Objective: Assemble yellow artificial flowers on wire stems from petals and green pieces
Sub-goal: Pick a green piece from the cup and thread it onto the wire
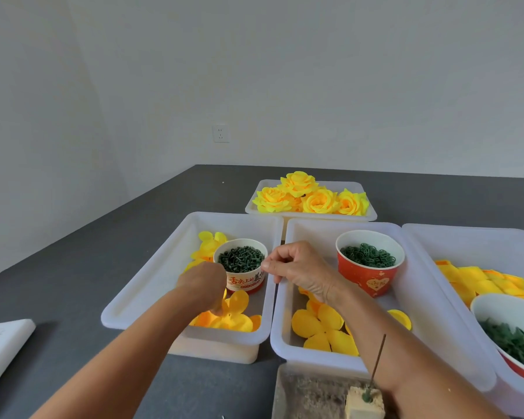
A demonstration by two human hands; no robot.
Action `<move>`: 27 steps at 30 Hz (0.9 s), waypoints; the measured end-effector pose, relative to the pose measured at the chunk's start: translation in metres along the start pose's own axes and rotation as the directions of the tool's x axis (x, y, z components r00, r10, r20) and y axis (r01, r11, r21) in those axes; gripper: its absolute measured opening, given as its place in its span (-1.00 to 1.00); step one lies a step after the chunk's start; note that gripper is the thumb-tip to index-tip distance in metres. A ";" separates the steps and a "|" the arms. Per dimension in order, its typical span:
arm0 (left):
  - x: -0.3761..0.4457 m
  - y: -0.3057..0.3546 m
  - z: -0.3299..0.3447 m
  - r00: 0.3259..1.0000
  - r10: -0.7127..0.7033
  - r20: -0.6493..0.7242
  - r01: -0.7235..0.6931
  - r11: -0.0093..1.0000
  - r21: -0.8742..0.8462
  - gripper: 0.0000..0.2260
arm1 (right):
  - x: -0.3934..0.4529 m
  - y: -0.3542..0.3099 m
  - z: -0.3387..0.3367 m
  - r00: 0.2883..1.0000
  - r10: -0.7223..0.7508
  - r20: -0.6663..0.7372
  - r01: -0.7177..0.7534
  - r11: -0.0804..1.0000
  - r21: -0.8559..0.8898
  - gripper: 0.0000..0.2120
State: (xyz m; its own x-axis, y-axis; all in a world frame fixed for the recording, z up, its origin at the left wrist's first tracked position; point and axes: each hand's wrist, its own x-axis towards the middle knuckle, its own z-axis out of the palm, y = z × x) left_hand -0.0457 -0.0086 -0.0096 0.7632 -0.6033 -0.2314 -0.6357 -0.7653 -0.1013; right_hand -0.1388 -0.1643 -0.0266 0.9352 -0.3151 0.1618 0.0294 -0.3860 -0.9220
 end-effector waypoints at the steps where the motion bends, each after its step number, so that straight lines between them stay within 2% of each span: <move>1: 0.001 -0.001 -0.003 1.000 -0.004 -0.019 0.004 1.000 0.001 -0.69 | 0.000 0.000 0.000 1.000 -0.001 0.004 0.001 1.000 -0.007 -0.89; 6: 0.004 -0.004 -0.012 0.995 0.003 -0.100 -0.004 1.000 -0.007 -0.80 | -0.001 -0.003 0.000 1.000 -0.020 0.017 0.020 0.999 -0.049 -0.87; 10: 0.008 -0.007 -0.018 0.997 0.032 -0.064 -0.033 0.999 -0.022 -0.89 | 0.006 -0.018 0.005 0.993 -0.107 0.052 0.113 0.986 -0.121 -0.85; 12: 0.007 -0.009 -0.022 1.000 0.024 -0.017 -0.026 0.993 -0.114 -0.79 | 0.011 -0.027 0.012 0.988 -0.124 0.088 0.138 0.975 -0.176 -0.82; 13: 0.006 -0.011 -0.024 0.999 0.029 0.014 -0.026 0.976 -0.217 -0.78 | 0.013 -0.030 0.016 0.986 -0.125 0.112 0.145 0.970 -0.197 -0.81; 15: 0.005 -0.017 -0.025 0.997 0.062 0.053 -0.027 0.863 -0.505 -0.80 | 0.015 -0.031 0.025 0.982 -0.112 0.150 0.137 0.976 -0.170 -0.80; 17: 0.004 -0.024 -0.024 0.996 0.091 0.022 -0.050 0.713 -0.700 -0.80 | 0.013 -0.028 0.030 0.985 -0.084 0.153 0.095 0.993 -0.068 -0.74; 20: 0.006 -0.029 -0.019 0.990 0.137 -0.024 -0.096 0.545 -0.833 -0.79 | 0.012 -0.023 0.027 0.986 -0.064 0.151 0.053 0.996 0.076 -0.66; 22: 0.009 -0.030 -0.016 0.987 0.153 -0.039 -0.096 0.391 -0.915 -0.82 | 0.013 -0.021 0.023 0.993 -0.037 0.109 0.020 0.988 0.156 -0.64; 25: 0.016 -0.031 -0.013 0.986 0.152 -0.072 -0.087 0.098 -0.991 -0.88 | 0.013 -0.020 0.013 0.999 0.031 0.020 -0.034 0.973 0.226 -0.77; 27: 0.019 -0.029 -0.010 0.982 0.141 -0.123 -0.119 -0.041 -0.992 -0.87 | 0.012 -0.020 0.008 0.997 0.071 0.005 -0.070 0.964 0.255 -0.84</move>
State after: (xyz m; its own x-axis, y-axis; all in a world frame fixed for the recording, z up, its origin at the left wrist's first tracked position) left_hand -0.0115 0.0002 -0.0015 0.6745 -0.7281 -0.1221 0.0507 -0.1193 0.9916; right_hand -0.1251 -0.1533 -0.0086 0.9367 -0.3372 0.0940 0.0528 -0.1292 -0.9902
